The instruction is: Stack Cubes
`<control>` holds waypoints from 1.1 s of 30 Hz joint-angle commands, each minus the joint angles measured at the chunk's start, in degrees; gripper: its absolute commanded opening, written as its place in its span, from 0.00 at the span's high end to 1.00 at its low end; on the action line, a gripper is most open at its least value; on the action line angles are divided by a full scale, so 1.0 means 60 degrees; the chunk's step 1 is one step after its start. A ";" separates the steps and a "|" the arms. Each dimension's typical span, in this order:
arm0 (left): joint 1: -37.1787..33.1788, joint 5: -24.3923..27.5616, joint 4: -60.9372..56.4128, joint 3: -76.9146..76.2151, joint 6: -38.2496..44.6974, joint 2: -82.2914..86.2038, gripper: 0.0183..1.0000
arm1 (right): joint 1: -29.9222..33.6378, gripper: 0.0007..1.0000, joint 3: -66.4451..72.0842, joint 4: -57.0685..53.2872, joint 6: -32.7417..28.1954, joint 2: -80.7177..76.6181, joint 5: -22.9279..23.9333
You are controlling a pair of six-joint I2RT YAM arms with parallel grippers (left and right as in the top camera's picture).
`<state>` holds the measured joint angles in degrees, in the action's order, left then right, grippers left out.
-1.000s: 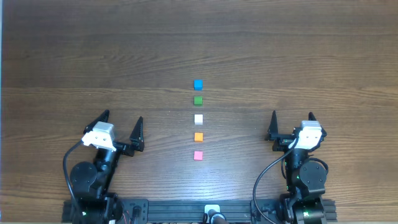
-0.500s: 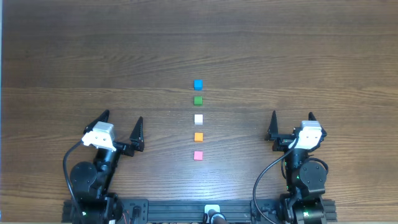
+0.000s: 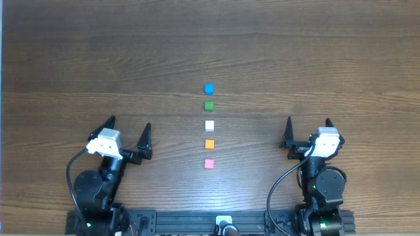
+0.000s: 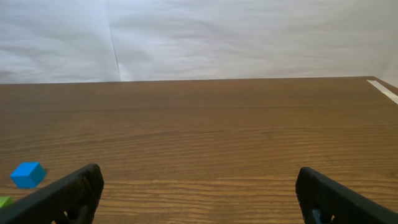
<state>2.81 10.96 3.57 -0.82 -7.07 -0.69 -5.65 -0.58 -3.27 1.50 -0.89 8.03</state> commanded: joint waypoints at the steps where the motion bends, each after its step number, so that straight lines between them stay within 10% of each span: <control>1: 0.0018 0.0080 -0.0047 0.0080 -0.0273 0.0033 0.00 | 0.0051 0.01 0.0047 -0.0036 0.0022 0.0095 -0.0007; 7: 0.0066 0.0229 0.0714 -0.1213 -0.1530 -0.1005 0.00 | 0.0051 0.01 0.0047 -0.0036 0.0022 0.0095 -0.0007; 14: 0.0372 0.2856 0.6462 -0.8196 -0.1996 -0.5610 0.00 | 0.0051 0.01 0.0047 -0.0036 0.0022 0.0095 -0.0007; 20: 0.1213 0.2805 1.1143 -1.2739 -0.3220 -0.8950 0.00 | 0.0051 0.01 0.0047 -0.0036 0.0018 0.0095 -0.0004; 33: 0.5814 0.0412 1.1555 -1.3143 -0.6696 -1.2954 0.00 | 0.0051 0.01 0.0047 -0.0036 0.0022 0.0095 -0.0004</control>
<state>33.56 17.72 72.69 -79.40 -39.31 -74.87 -5.65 -0.58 -3.29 1.45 -0.91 8.03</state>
